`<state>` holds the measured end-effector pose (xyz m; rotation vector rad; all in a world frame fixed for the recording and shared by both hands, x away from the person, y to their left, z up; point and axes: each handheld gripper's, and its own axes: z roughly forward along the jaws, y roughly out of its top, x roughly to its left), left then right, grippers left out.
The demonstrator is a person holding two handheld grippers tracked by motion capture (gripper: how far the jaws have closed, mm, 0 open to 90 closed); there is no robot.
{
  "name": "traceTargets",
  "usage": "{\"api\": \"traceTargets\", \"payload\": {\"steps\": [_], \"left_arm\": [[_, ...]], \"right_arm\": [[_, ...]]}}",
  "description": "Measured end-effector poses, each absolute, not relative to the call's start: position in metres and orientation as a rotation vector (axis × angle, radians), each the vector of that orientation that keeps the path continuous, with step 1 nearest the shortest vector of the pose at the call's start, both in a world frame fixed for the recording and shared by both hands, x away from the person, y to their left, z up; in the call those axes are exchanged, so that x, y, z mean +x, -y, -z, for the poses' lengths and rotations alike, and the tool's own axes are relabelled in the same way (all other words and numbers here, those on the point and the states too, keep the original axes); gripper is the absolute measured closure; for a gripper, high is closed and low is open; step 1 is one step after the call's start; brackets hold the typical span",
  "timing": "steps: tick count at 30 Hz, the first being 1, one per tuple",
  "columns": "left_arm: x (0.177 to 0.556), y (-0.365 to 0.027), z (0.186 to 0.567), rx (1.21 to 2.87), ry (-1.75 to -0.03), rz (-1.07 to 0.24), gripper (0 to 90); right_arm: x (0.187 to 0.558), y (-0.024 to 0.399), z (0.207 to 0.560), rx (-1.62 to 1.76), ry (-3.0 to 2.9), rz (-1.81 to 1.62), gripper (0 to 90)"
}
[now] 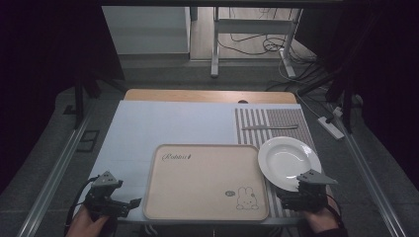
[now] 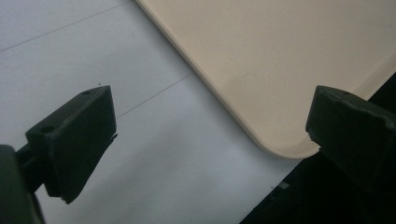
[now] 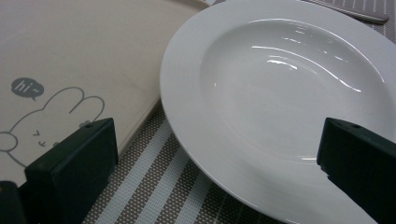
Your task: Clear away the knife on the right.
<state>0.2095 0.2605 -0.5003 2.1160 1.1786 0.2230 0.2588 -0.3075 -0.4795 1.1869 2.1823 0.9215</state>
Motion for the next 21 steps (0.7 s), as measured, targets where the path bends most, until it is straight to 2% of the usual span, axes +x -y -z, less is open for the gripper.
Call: {"api": "traceTargets", "payload": {"steps": [21], "left_arm": [[0.2095,-0.2605,0.5004,2.116,-1.176,-0.220,2.7]], "right_arm": [[0.2625,0.3050,0.4813,1.185,-2.248,-0.901,0.0]]}}
